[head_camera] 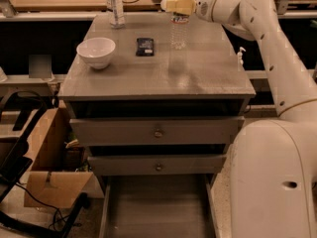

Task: Place water bottle into bottom drawer

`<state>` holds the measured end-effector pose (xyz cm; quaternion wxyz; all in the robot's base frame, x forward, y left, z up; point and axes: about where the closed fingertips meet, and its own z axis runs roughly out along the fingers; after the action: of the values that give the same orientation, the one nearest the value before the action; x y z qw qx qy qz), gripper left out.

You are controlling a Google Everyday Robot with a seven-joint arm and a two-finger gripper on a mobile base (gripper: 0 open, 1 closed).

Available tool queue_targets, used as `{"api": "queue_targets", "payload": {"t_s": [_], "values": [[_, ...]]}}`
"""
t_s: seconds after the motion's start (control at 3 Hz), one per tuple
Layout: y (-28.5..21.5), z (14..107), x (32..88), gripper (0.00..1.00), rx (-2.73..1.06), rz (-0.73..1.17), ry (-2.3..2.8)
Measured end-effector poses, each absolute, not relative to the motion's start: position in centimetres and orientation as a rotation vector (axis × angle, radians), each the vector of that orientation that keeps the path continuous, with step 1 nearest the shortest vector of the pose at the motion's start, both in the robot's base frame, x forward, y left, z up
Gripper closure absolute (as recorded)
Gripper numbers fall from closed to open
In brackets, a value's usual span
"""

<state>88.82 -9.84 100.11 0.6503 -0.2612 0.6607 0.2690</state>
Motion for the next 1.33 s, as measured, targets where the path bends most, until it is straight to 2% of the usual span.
{"api": "queue_targets", "payload": {"t_s": [0.33,0.67,1.33], "values": [[-8.1,97.7,89.9,0.00,-0.638,0.567,1.579],[-7.6,94.2,90.8,0.27,-0.632,0.531,1.655],[-7.2,92.3,91.4,0.72,-0.622,0.507,1.687]]}}
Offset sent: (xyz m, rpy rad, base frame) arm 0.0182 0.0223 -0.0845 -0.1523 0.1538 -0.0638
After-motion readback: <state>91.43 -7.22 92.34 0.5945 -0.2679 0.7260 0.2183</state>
